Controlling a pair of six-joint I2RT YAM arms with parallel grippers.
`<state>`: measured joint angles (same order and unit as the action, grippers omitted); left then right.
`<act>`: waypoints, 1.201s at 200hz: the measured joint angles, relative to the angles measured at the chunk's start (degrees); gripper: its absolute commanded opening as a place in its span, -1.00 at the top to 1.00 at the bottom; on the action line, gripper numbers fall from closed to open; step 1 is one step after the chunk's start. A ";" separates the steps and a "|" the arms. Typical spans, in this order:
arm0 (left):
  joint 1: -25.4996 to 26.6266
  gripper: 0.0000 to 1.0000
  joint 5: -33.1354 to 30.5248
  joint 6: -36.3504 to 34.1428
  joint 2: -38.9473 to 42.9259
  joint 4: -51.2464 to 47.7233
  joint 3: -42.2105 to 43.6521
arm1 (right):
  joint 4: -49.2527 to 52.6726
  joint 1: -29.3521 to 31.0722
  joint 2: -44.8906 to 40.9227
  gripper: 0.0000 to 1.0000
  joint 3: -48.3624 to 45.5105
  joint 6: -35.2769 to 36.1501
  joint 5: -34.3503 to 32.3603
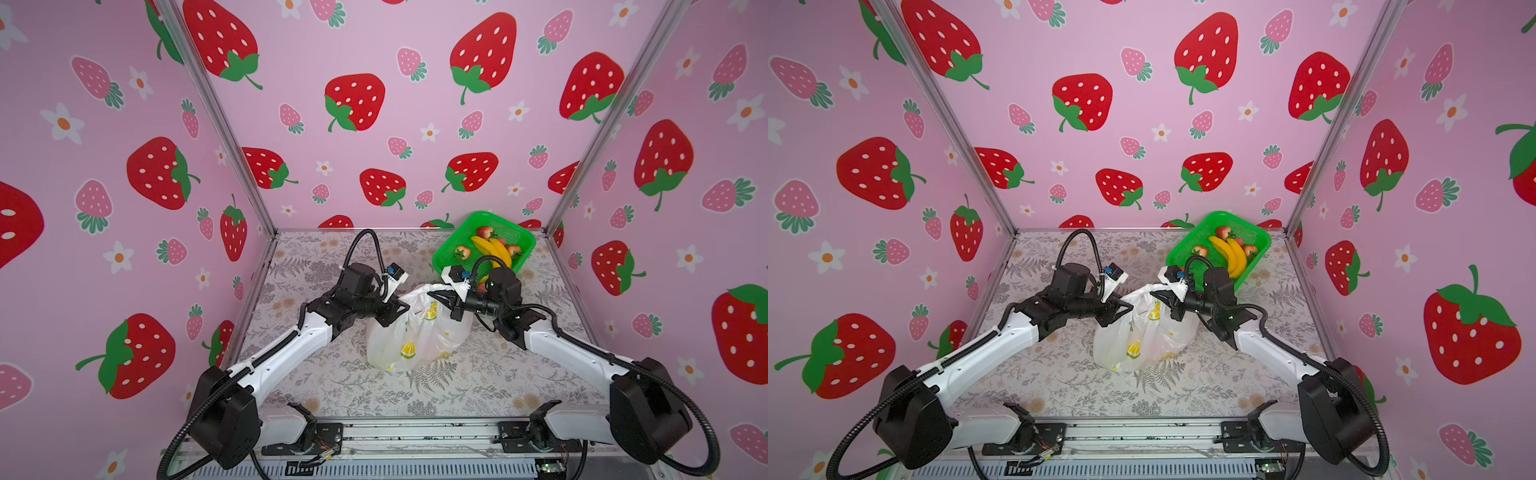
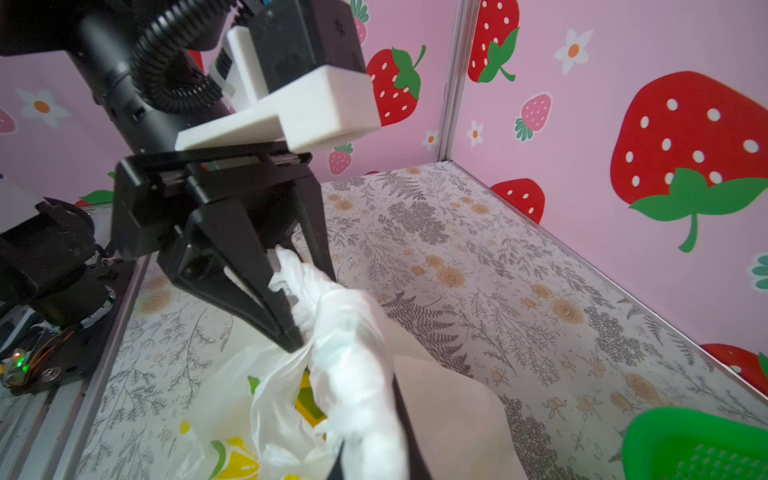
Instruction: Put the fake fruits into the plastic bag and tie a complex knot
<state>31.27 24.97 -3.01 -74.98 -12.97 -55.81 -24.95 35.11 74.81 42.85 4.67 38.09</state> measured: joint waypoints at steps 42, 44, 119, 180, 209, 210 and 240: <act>0.59 0.96 0.79 6.84 1.64 4.00 1.99 | -4.76 2.47 0.00 1.00 -2.23 -1.03 -7.02; 0.66 0.96 0.87 7.13 1.97 4.22 2.34 | -5.07 2.67 0.00 1.00 -2.29 -1.11 -7.37; 4.37 0.97 1.81 16.41 6.40 13.05 8.39 | -15.63 10.67 2.56 1.00 -4.70 -3.23 -22.23; 7.13 0.91 -2.51 19.76 7.04 19.69 12.07 | -26.47 13.44 7.52 1.00 -7.56 -10.99 -28.39; 8.92 0.74 -4.61 19.52 7.04 24.11 14.36 | -31.71 13.55 11.04 1.00 -7.91 -17.51 -28.37; 8.92 0.74 -4.68 19.58 7.04 24.24 14.45 | -31.91 13.55 11.17 1.00 -7.91 -17.84 -28.35; 9.31 0.55 -6.16 19.26 6.78 27.12 16.98 | -34.45 13.60 13.16 1.00 -7.87 -23.54 -26.93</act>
<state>40.58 18.81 16.25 -68.20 14.15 -38.83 -59.40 48.71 87.96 34.98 -18.87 11.16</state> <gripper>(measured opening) 0.184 0.044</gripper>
